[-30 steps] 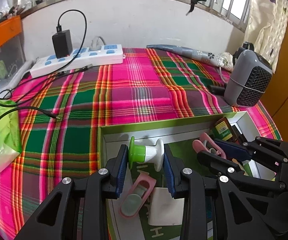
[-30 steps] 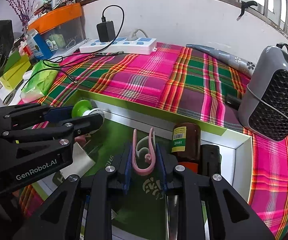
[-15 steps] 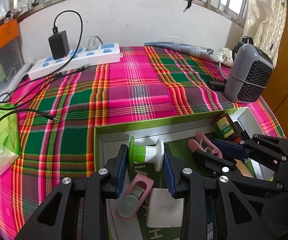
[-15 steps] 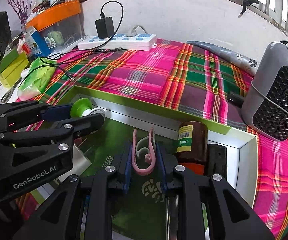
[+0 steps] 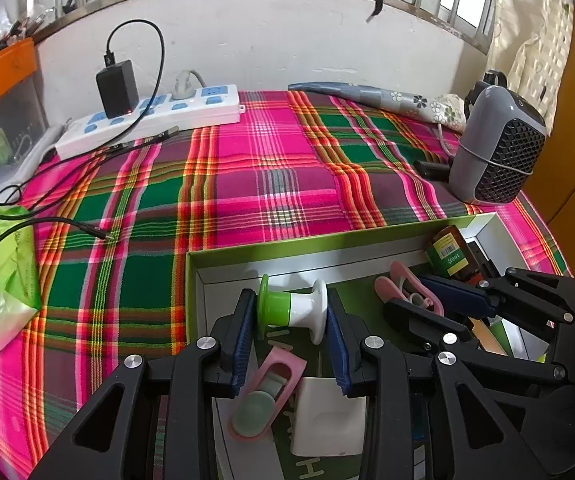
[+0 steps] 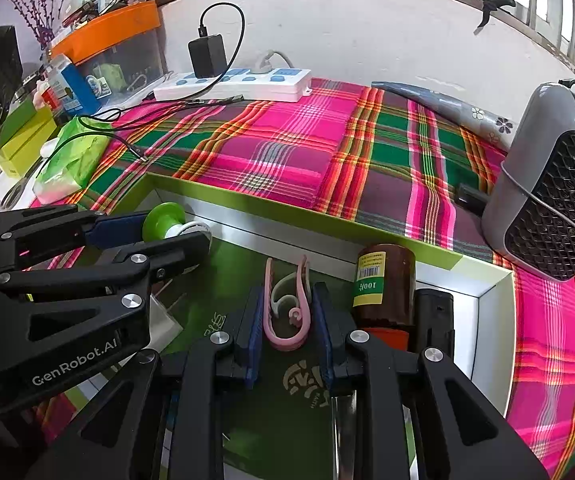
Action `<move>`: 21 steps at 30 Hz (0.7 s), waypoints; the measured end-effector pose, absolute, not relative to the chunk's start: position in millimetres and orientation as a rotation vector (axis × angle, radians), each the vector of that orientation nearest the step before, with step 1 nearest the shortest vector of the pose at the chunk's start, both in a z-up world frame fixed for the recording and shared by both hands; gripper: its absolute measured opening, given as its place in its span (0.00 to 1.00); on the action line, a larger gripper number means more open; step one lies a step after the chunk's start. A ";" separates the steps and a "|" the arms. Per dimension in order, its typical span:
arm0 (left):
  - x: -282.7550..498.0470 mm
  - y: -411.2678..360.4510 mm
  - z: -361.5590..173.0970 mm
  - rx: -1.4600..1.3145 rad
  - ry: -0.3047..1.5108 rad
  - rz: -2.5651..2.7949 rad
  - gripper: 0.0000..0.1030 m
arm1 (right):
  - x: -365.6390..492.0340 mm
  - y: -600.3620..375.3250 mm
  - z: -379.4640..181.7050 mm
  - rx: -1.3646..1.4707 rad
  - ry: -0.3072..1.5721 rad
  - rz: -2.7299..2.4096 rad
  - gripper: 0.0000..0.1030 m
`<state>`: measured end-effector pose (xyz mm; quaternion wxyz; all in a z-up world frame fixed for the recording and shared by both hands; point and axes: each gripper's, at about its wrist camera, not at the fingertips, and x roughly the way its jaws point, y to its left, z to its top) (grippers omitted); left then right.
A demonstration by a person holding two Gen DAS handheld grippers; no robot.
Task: Organize rigid objects
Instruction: 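Lower spool and pink hook onto the tray floor and open both grippers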
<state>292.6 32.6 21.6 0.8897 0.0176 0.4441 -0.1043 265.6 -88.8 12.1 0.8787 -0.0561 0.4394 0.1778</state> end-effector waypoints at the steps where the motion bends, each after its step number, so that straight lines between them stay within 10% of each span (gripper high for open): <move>1: 292.5 32.6 21.6 0.036 0.922 -0.216 0.32 | 266.0 -88.8 12.0 -0.117 0.916 0.371 0.24; 21: 283.9 35.6 29.0 0.016 0.894 -0.213 0.40 | 261.1 -90.4 15.7 -0.100 0.905 0.370 0.27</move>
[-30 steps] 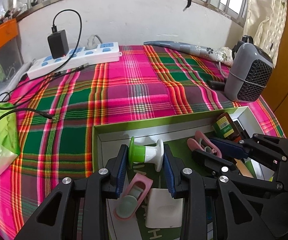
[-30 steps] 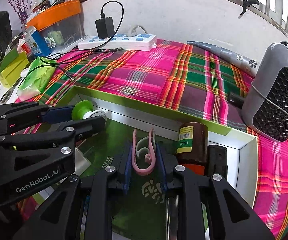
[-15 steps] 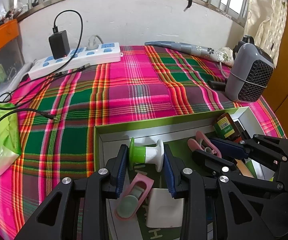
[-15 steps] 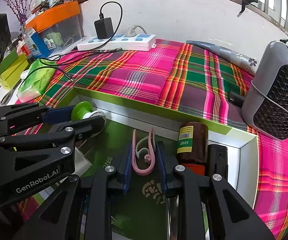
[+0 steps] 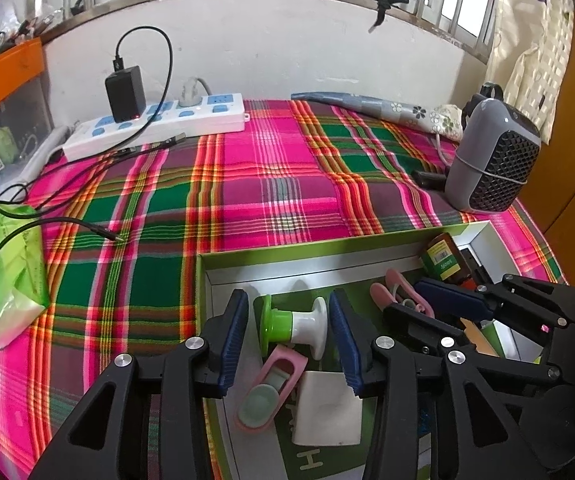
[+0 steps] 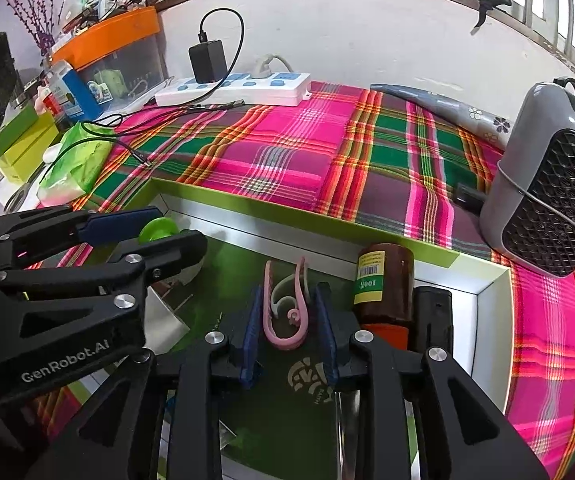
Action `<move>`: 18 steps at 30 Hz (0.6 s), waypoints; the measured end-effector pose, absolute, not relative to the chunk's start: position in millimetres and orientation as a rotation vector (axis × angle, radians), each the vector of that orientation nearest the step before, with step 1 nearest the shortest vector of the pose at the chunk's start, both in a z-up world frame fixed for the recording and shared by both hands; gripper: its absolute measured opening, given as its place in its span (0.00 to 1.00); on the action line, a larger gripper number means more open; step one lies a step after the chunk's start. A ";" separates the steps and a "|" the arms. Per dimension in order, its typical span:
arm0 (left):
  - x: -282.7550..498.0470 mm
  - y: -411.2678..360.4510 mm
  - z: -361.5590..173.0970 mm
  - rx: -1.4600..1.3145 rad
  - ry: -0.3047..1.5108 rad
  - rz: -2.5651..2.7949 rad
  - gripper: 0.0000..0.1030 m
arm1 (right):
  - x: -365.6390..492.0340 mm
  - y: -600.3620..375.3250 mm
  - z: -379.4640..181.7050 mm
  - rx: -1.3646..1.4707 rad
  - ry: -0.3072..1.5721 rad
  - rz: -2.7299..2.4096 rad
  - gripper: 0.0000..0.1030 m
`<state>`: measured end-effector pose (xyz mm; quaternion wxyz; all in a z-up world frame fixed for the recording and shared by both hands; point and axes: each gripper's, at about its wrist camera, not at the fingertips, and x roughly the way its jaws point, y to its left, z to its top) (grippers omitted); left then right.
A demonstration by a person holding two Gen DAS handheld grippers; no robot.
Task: Organize rigid objects
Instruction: 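Lower spool and pink hook onto the tray floor and open both grippers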
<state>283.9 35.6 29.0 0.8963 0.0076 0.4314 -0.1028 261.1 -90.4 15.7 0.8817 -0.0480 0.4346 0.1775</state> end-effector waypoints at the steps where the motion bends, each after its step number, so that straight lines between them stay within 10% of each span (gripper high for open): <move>1: 282.7 35.8 29.8 0.017 0.891 -0.212 0.40 | 260.5 -90.8 16.1 -0.099 0.904 0.368 0.27; 18: 236.0 42.4 50.7 0.014 0.832 -0.167 0.40 | 229.7 -93.3 32.6 -0.082 0.858 0.361 0.35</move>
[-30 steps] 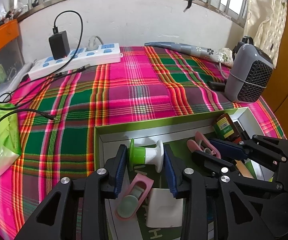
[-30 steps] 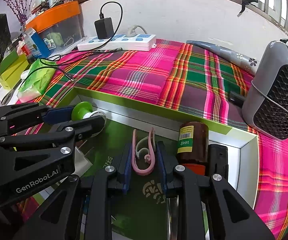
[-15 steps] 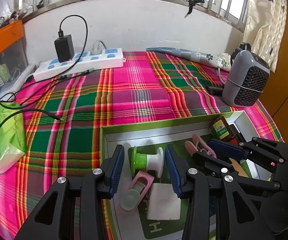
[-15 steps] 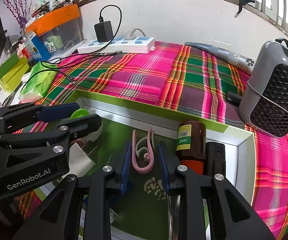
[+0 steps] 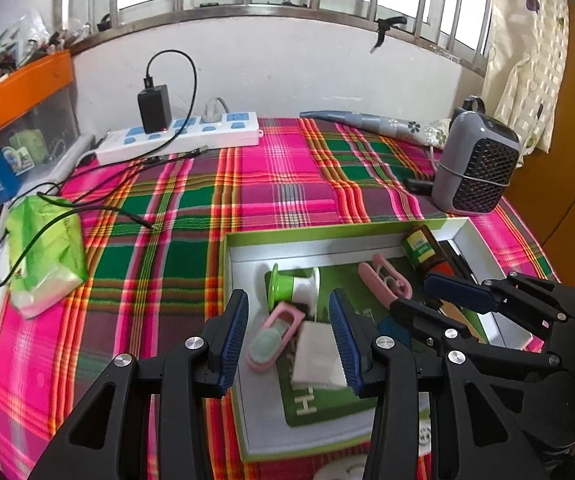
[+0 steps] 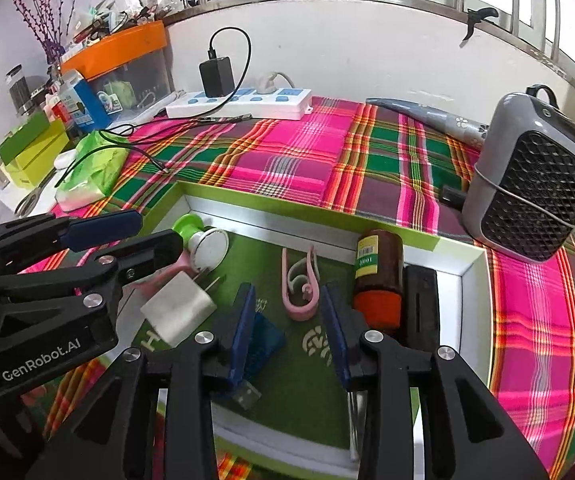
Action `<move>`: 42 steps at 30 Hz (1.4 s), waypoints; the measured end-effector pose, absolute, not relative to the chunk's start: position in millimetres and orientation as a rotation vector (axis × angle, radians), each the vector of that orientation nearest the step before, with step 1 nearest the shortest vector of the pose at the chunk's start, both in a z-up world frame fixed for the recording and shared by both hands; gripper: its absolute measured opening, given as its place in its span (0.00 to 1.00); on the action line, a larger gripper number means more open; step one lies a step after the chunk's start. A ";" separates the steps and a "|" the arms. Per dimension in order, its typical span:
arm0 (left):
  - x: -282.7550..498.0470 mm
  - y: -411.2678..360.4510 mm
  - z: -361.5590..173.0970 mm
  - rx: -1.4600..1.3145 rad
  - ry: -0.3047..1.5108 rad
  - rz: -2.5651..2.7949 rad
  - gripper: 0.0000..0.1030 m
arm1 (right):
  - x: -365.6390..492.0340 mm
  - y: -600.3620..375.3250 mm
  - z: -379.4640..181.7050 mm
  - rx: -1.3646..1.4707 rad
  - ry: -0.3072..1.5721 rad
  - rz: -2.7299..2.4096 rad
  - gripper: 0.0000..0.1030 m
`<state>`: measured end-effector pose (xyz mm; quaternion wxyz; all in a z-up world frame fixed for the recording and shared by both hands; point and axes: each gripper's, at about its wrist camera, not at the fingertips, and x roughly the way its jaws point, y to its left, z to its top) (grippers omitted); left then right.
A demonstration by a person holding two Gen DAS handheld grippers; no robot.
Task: Organize rigid objects
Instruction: 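Lower spool and pink hook onto the tray floor and open both grippers, then withdraw both grippers from the tray toward the white round objects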
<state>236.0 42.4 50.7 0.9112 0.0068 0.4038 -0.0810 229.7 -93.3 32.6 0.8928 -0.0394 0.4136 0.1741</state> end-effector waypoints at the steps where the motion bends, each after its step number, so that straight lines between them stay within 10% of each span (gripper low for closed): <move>1: 232.8 42.3 51.7 0.014 0.830 -0.167 0.40 | 226.6 -93.9 33.7 -0.076 0.855 0.361 0.35; 42: 129.1 48.2 25.1 -0.089 0.869 -0.240 0.41 | 109.9 -139.2 35.1 0.039 0.798 0.338 0.36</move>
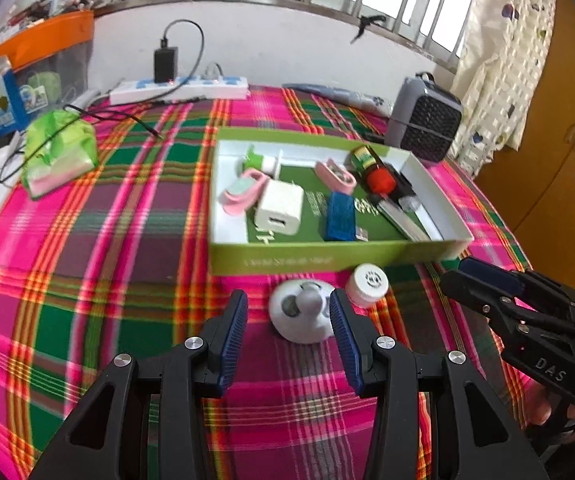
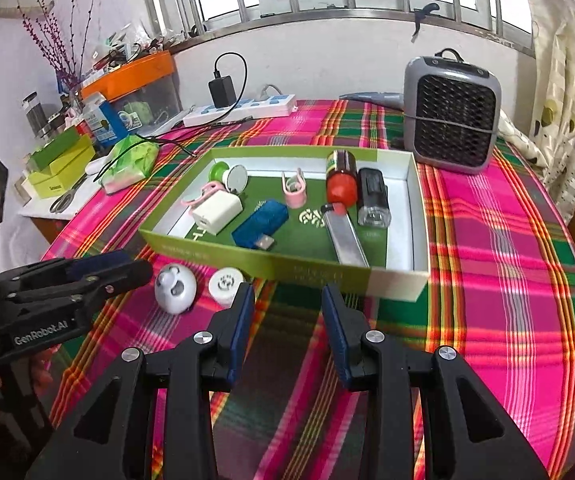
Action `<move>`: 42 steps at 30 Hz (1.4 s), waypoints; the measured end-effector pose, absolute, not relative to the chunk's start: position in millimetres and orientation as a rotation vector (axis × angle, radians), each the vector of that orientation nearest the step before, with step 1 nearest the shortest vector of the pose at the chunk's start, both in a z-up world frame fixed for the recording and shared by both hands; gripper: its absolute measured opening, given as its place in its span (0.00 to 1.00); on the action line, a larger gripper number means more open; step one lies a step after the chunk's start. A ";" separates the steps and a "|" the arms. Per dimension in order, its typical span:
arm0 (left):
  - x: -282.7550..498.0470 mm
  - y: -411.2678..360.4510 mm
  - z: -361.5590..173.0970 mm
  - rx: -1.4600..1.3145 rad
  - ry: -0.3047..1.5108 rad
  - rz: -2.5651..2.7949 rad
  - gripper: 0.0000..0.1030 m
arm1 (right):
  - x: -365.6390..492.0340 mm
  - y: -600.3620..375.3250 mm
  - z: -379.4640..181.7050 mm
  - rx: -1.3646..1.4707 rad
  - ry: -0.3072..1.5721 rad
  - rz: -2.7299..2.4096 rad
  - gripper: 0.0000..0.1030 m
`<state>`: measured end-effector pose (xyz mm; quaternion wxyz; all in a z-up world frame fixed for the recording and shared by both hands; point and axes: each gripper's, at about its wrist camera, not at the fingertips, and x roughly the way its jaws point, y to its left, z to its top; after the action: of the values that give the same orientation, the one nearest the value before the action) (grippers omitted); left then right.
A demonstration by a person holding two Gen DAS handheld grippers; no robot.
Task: Organize rigid objects
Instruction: 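Withdraw both grippers from the tray toward the white round objects, then close left gripper on white round lamp while right gripper grasps white round container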
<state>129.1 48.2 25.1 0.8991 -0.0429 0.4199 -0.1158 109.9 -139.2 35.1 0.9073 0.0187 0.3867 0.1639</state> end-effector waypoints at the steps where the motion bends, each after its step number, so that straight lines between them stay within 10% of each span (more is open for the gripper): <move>1: 129.2 45.8 22.9 -0.085 0.874 -0.244 0.41 | 108.7 -140.0 34.4 0.041 0.799 0.339 0.36; 42: 150.4 35.9 8.2 -0.068 0.935 -0.277 0.41 | 110.3 -142.2 20.3 0.061 0.844 0.322 0.36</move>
<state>150.4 35.9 8.2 0.8829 -0.0326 0.4491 -0.1331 110.3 -142.2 20.3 0.8993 0.0297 0.4076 0.1554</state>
